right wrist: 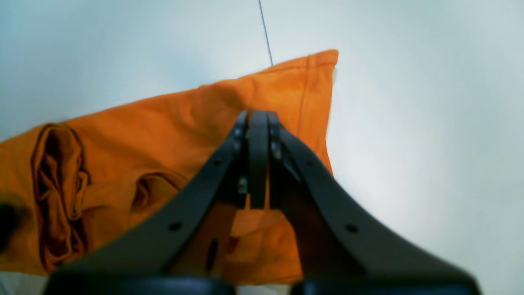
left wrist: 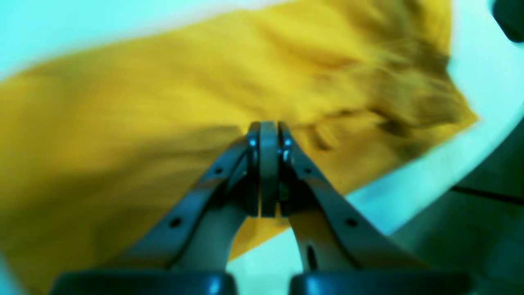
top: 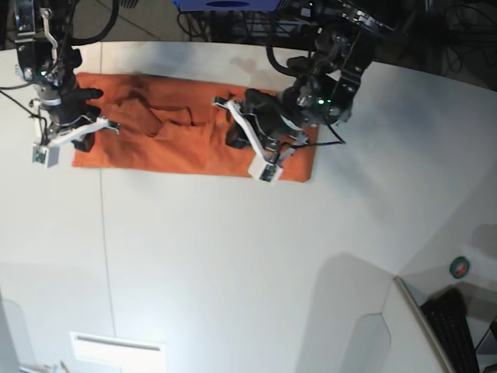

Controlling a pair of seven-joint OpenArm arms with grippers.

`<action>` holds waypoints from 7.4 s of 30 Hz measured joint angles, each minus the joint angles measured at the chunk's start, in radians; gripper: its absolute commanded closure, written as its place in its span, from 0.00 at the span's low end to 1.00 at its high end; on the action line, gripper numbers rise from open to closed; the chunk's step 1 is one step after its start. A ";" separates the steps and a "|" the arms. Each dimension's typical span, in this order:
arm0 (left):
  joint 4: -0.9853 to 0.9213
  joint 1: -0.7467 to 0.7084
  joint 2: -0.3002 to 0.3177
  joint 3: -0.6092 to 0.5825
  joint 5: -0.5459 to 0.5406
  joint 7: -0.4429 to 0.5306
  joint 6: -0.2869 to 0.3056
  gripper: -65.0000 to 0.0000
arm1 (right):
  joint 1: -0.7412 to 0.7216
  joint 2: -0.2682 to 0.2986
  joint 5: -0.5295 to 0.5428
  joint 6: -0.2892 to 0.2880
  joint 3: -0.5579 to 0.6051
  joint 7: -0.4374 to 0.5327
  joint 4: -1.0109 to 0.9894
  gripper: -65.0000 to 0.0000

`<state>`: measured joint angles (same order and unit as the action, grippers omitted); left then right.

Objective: Layout the t-shirt on the table in an organized manner, then fold the t-shirt properly
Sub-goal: 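Release the shirt with the left gripper and press the strip with the right, then smooth the orange strip with the right gripper and lift both grippers away, then lower both grippers to the two ends of the orange strip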

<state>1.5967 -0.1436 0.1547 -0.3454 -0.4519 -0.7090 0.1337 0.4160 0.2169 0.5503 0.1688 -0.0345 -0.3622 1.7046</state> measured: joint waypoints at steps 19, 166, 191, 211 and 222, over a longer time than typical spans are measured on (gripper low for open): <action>-0.103 -0.171 0.246 0.659 0.002 0.154 0.089 1.00 | -0.005 0.033 -0.034 0.006 0.558 -0.004 0.069 0.63; -0.061 -0.214 0.195 0.461 -0.242 0.288 0.183 1.00 | -0.028 -0.074 -0.026 -0.258 -0.149 -0.061 -0.074 0.61; -0.374 -0.261 0.074 0.996 -0.238 0.283 0.542 1.00 | -0.158 -0.099 -0.029 -0.260 -0.019 -0.279 -0.265 1.00; -0.372 -0.283 0.097 1.004 -0.238 0.293 0.545 1.00 | -0.065 -0.092 -0.022 -0.261 -0.042 -0.287 -0.056 1.00; -0.290 -0.250 0.036 0.998 0.084 0.425 0.547 1.00 | -0.118 -0.083 0.138 -0.515 -0.190 -0.281 -0.111 0.32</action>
<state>1.3067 -0.3935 0.1909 0.6521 -0.3676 -0.2844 0.6811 0.2981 0.1341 0.6888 -0.3458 -0.2249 -0.6434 1.5932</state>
